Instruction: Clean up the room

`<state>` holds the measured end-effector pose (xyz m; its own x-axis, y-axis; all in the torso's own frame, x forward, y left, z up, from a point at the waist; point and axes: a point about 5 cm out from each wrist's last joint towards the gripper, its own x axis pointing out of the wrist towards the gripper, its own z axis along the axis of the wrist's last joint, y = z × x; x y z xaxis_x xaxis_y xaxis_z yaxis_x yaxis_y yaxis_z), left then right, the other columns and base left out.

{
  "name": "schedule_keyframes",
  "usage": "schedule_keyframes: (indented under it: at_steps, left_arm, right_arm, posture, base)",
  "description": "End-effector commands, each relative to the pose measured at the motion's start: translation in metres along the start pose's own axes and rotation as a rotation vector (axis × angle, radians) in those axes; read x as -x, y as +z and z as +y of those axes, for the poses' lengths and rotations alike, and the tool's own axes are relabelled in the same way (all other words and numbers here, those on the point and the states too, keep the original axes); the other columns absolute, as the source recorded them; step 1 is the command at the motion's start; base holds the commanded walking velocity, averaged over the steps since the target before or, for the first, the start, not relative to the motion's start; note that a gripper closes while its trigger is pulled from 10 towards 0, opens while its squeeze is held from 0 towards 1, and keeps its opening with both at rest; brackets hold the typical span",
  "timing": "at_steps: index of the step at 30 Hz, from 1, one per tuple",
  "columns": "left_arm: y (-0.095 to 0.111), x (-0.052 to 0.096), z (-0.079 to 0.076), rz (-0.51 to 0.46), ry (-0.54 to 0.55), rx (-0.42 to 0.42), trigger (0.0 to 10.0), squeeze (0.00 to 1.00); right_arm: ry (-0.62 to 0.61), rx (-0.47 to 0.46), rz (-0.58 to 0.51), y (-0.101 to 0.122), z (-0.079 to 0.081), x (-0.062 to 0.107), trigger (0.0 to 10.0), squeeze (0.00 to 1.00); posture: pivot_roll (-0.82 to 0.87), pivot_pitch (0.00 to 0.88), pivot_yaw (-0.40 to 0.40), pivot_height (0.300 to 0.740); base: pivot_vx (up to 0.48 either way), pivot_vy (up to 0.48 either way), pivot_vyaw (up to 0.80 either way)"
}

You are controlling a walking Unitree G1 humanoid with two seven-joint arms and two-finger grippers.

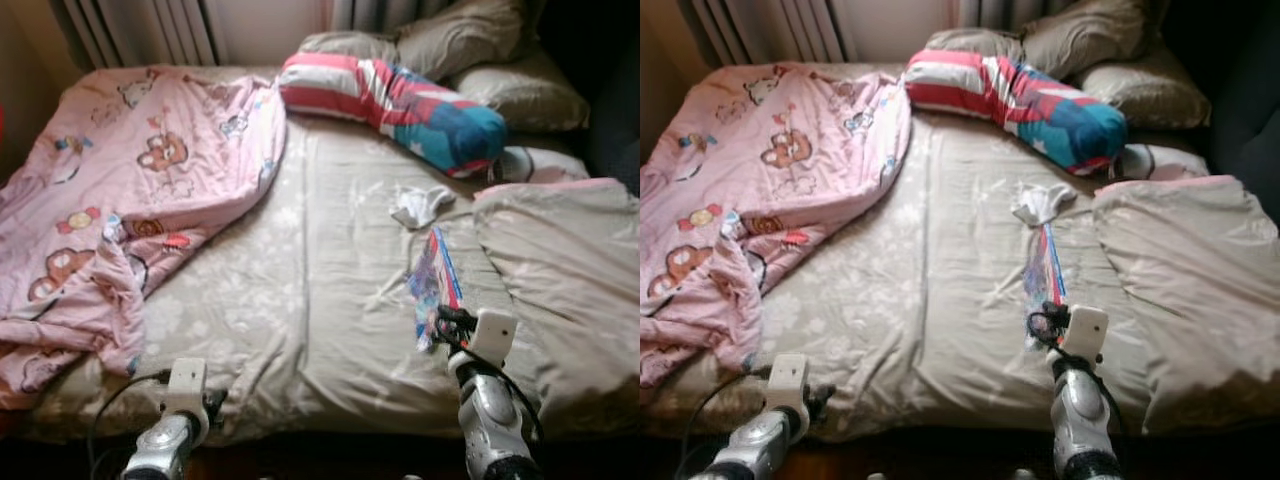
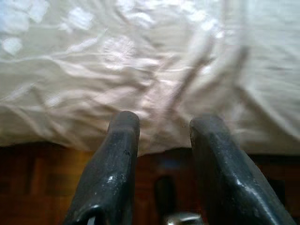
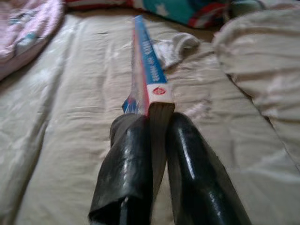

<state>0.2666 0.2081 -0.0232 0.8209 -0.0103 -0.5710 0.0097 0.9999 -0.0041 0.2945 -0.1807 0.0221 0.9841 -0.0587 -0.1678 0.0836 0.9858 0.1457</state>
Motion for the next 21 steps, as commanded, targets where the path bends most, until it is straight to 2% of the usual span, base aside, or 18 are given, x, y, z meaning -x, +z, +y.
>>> schedule_keyframes:
  at_steps: [1,21]
  left_arm:
    - [-0.0155,0.0045,0.0027,0.053,0.006,0.004,10.0,0.0]
    - [-0.0141,0.004,0.0014,0.043,0.005,0.013,10.0,0.0]
  right_arm:
    - [-0.001,-0.006,-0.04,0.0085,0.0,-0.0035,10.0,0.0]
    - [-0.027,-0.017,-0.042,0.0095,-0.0034,-0.0041,10.0,0.0]
  posture:
    - [-0.06,0.159,0.013,0.74]
    - [-0.06,0.162,0.012,0.74]
  base:
    - [0.0,0.0,0.0]
    - [0.0,0.0,0.0]
